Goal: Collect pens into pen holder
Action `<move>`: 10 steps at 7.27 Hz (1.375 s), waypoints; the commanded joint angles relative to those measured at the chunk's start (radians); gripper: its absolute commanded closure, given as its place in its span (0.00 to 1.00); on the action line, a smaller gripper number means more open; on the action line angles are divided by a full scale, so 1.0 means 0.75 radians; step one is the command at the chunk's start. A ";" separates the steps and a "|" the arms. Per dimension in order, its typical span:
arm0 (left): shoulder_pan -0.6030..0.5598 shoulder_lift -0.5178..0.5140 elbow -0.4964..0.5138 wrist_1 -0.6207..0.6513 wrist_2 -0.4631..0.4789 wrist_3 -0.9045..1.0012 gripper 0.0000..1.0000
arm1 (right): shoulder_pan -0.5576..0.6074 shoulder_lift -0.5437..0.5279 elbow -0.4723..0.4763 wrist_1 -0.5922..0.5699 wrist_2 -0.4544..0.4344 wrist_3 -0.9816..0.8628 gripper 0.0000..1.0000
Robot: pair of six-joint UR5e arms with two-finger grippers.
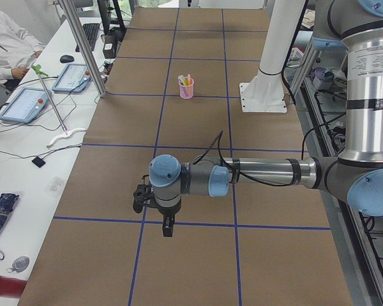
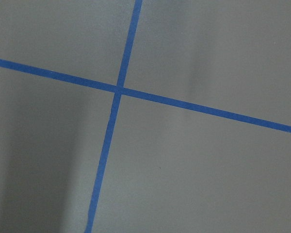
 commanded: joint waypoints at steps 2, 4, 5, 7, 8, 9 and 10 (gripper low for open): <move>0.000 0.022 -0.001 0.000 0.001 0.000 0.00 | 0.000 -0.002 -0.004 0.002 -0.001 0.000 0.01; 0.000 0.047 -0.015 -0.002 0.001 0.000 0.00 | 0.000 -0.002 -0.004 0.000 -0.001 0.000 0.01; 0.000 0.051 -0.017 -0.002 0.001 0.000 0.00 | 0.000 -0.002 -0.008 0.002 -0.001 0.000 0.01; 0.000 0.051 -0.017 -0.002 -0.001 0.000 0.00 | 0.000 -0.002 -0.020 0.002 -0.001 -0.002 0.01; 0.000 0.051 -0.019 -0.002 -0.003 0.000 0.00 | 0.000 -0.002 -0.022 0.002 -0.001 -0.002 0.01; 0.000 0.051 -0.019 -0.002 -0.005 0.000 0.00 | 0.000 -0.002 -0.024 0.002 -0.003 -0.002 0.01; 0.000 0.051 -0.019 -0.002 -0.005 0.000 0.00 | 0.000 -0.002 -0.024 0.002 -0.003 -0.002 0.01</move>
